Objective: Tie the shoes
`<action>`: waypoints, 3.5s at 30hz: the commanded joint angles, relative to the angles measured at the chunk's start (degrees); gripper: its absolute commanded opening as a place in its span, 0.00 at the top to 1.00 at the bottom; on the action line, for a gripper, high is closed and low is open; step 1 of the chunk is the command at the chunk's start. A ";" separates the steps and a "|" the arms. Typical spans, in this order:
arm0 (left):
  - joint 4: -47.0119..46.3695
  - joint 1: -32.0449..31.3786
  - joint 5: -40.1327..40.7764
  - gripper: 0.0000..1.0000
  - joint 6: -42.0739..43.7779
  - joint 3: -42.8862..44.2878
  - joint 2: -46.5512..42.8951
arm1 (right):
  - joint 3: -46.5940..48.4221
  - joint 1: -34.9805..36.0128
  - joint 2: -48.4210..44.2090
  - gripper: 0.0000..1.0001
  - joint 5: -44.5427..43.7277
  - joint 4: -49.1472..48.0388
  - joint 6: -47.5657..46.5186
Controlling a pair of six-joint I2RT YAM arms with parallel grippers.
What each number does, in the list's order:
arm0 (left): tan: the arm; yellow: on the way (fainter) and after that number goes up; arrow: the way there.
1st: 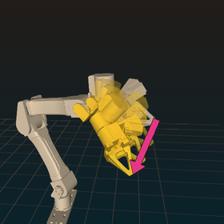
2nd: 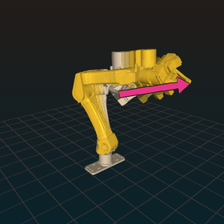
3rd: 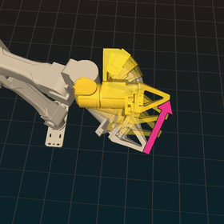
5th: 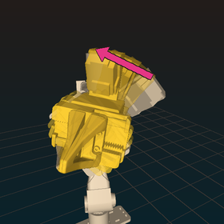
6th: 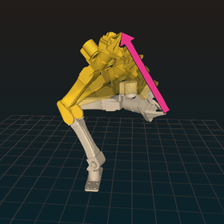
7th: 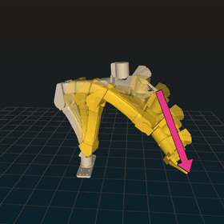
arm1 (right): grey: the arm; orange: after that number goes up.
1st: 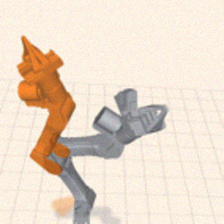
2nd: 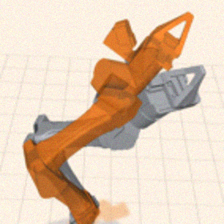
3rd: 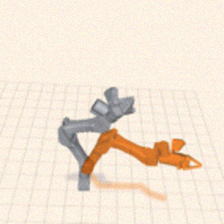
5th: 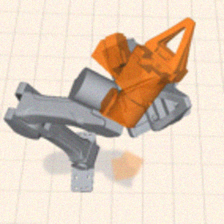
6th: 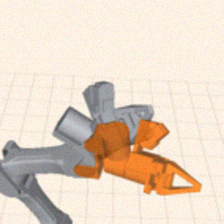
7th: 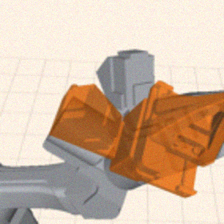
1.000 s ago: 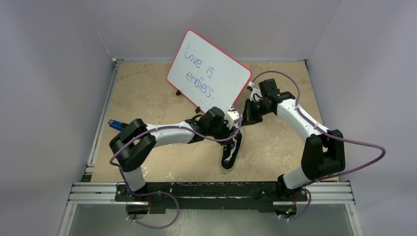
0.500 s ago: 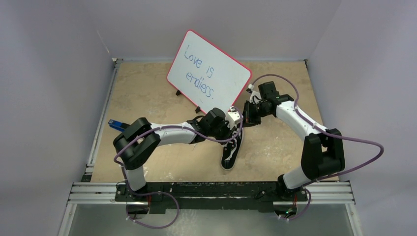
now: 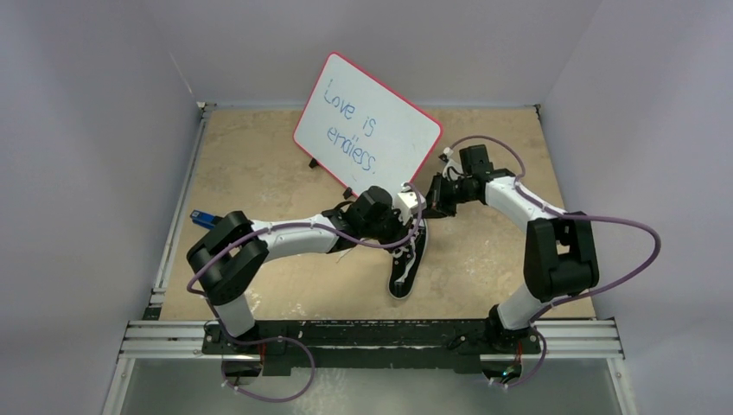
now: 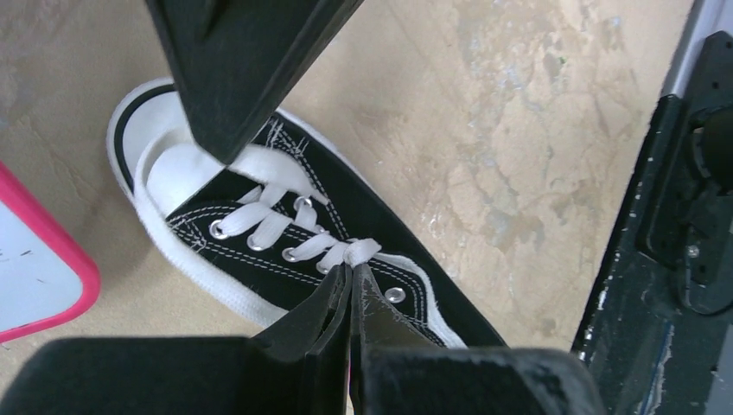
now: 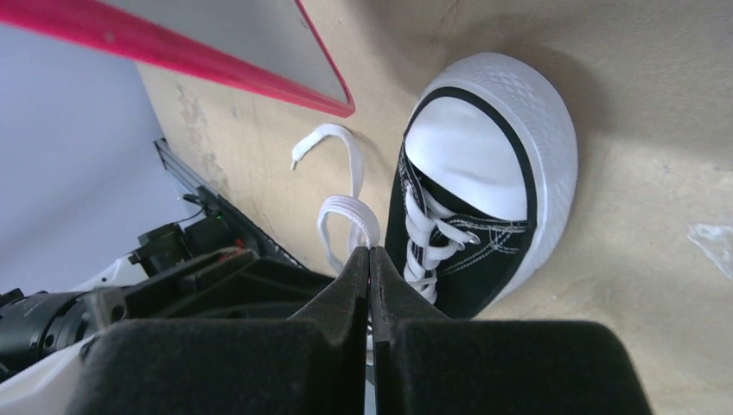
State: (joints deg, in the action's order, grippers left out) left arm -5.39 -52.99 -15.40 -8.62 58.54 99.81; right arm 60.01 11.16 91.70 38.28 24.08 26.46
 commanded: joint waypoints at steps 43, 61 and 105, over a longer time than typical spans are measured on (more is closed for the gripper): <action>4.16 0.17 7.25 1.00 -2.44 10.66 1.46 | -8.60 0.61 7.34 1.00 23.24 5.07 -11.48; -2.65 -9.35 6.70 0.70 -21.37 -4.12 -10.14 | -8.52 0.60 7.98 1.00 23.33 1.19 -8.50; -4.74 -8.93 21.95 0.81 -21.17 0.19 -0.39 | -8.24 0.59 7.54 1.00 22.98 1.07 -8.47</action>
State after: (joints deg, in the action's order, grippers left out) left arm -6.33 -62.37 6.15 -30.76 55.75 98.96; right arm 50.70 11.31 100.14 59.64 24.91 17.76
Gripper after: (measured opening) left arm 0.252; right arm 0.004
